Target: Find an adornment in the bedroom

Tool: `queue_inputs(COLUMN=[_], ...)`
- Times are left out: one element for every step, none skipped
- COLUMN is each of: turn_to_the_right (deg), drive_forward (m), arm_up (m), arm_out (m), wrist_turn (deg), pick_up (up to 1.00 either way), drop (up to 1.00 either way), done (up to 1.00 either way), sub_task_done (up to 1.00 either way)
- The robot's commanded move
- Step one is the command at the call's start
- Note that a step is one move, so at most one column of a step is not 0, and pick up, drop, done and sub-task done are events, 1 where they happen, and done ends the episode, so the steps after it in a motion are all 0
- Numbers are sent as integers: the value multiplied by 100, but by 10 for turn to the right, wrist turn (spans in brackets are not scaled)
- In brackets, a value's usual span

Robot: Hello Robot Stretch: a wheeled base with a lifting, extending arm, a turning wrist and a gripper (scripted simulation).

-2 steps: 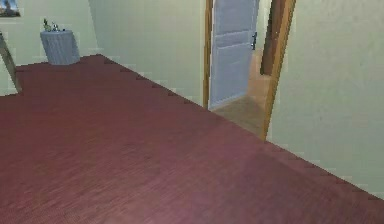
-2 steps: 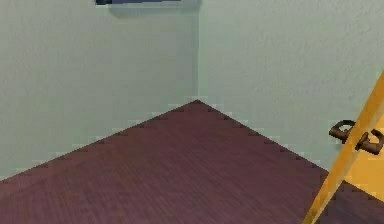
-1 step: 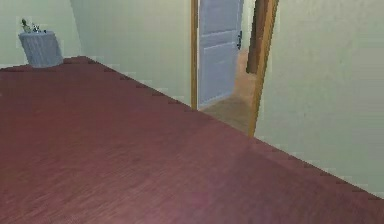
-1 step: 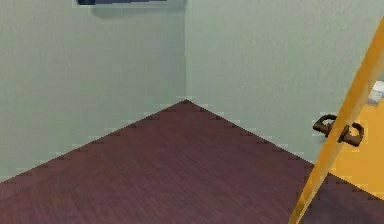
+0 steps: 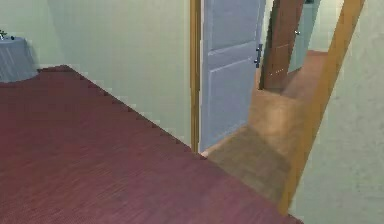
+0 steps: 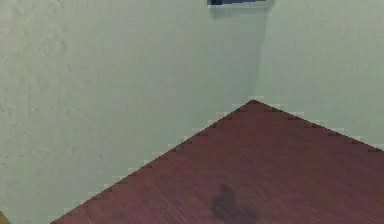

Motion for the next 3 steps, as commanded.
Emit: queue_inputs(turn_to_the_right=[0, 390, 0], drive_forward=[90, 0, 100], arm_up=[0, 0, 0], arm_out=[0, 0, 0], wrist_turn=[0, 0, 0], pick_up=[0, 0, 0], drop=[0, 0, 0], done=[0, 0, 0], sub_task_done=[0, 0, 0])
